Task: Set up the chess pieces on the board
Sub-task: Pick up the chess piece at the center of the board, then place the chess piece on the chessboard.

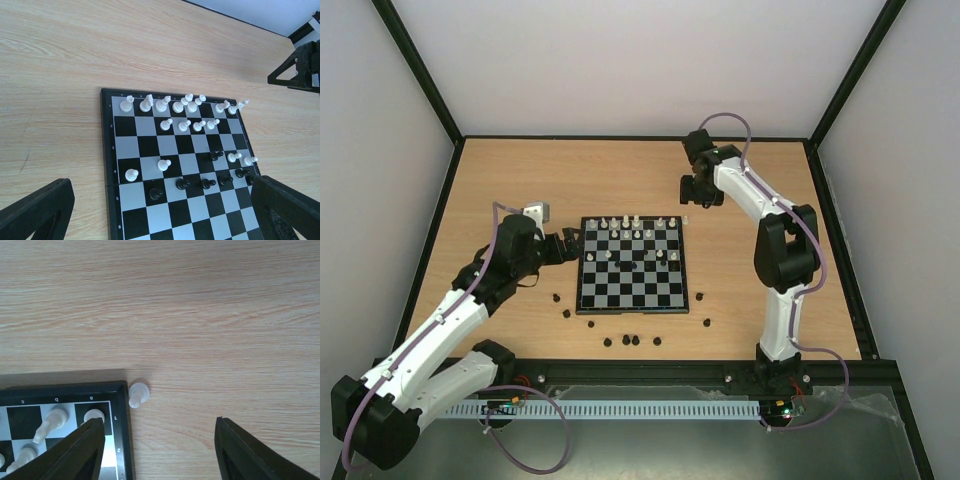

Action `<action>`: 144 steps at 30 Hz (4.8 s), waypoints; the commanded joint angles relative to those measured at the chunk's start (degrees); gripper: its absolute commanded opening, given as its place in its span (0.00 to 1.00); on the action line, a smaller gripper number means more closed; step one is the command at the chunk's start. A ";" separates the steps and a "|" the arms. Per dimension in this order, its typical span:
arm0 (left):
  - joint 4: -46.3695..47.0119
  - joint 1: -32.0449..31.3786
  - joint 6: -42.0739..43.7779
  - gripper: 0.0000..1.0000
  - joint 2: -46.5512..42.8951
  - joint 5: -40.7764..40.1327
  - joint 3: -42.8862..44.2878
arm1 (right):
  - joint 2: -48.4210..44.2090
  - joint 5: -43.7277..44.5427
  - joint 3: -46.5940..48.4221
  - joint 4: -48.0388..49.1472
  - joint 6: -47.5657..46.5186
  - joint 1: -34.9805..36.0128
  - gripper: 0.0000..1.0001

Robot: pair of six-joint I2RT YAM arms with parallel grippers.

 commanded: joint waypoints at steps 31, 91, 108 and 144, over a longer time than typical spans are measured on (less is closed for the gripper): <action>1.92 -0.33 0.02 0.99 -0.53 0.59 -0.91 | 10.84 -5.13 2.16 -0.58 -1.46 0.62 0.26; 1.88 -0.30 0.03 1.00 -1.07 0.58 -1.01 | 11.55 -3.38 19.20 -13.62 -2.82 14.03 0.09; 1.88 -0.32 0.01 0.99 -0.90 0.44 -1.04 | 15.59 -4.13 19.08 -13.29 -3.21 14.38 0.10; 1.61 -0.38 -0.08 1.00 -1.55 0.06 -1.27 | 18.35 -3.61 19.14 -11.18 -3.30 14.38 0.12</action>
